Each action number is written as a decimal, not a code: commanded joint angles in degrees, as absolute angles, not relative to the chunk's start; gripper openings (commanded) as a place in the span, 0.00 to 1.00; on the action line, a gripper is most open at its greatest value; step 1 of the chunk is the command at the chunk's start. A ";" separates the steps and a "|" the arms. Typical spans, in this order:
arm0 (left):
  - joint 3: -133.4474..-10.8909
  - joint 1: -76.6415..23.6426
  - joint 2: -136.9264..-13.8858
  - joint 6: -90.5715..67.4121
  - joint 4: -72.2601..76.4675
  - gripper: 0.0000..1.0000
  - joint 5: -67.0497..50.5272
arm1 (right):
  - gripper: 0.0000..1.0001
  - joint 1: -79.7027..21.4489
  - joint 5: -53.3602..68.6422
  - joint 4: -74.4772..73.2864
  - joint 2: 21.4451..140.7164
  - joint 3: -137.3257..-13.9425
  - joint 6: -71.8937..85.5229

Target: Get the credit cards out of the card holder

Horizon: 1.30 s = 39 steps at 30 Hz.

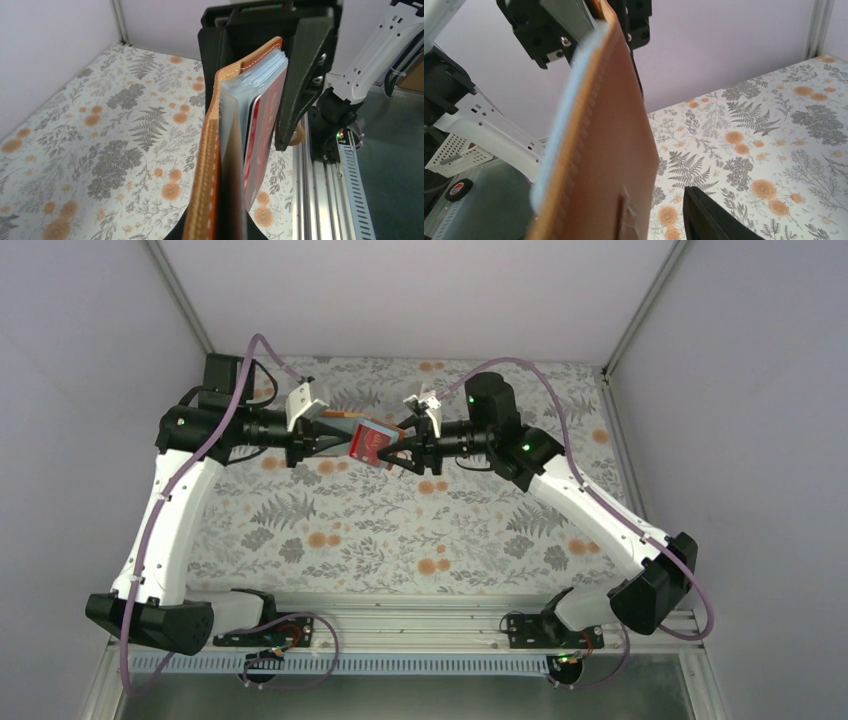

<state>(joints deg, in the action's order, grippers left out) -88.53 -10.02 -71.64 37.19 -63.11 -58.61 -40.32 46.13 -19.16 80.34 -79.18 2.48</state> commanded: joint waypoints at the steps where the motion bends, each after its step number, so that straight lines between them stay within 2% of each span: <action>1: -90.43 -9.57 -71.54 36.94 -62.64 0.03 -64.20 | 0.48 -38.94 47.74 -11.90 78.20 -74.95 6.01; 9: -88.81 -9.42 -71.24 36.49 -62.06 0.02 -63.29 | 0.33 -38.76 48.44 -9.08 76.73 -73.52 7.41; 16: -88.68 -9.36 -71.13 35.84 -61.76 0.02 -62.56 | 0.05 -38.76 50.62 -8.22 77.42 -74.19 8.14; 19: -88.69 -8.91 -71.11 35.01 -61.24 0.03 -61.08 | 0.04 -38.68 49.88 -9.13 77.15 -74.18 7.70; 21: -88.35 -8.03 -70.94 32.72 -59.56 0.11 -58.50 | 0.04 -38.40 48.43 -10.00 77.00 -74.16 8.09; 24: -88.04 -6.59 -71.13 29.60 -56.94 0.34 -54.03 | 0.04 -37.50 43.86 -11.82 77.46 -74.60 10.15; 28: -88.18 -4.57 -71.56 27.26 -54.98 0.56 -50.73 | 0.04 -35.53 36.62 -15.22 78.59 -75.73 14.11; 32: -88.40 -3.46 -71.21 25.97 -53.67 0.65 -49.98 | 0.04 -35.16 19.42 -24.19 81.98 -80.49 19.97; 34: -88.82 -3.27 -71.04 26.09 -53.43 0.73 -49.94 | 0.04 -35.20 9.98 -30.64 85.12 -83.72 23.36; 39: -88.05 -3.26 -71.95 29.15 -56.15 0.84 -61.87 | 0.04 -36.48 5.97 -32.50 89.14 -84.96 25.17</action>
<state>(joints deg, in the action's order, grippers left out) -88.27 -3.51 -71.61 27.20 -54.98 -52.62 -35.66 14.87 -27.29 86.91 -82.74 21.47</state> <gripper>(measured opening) 0.820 0.124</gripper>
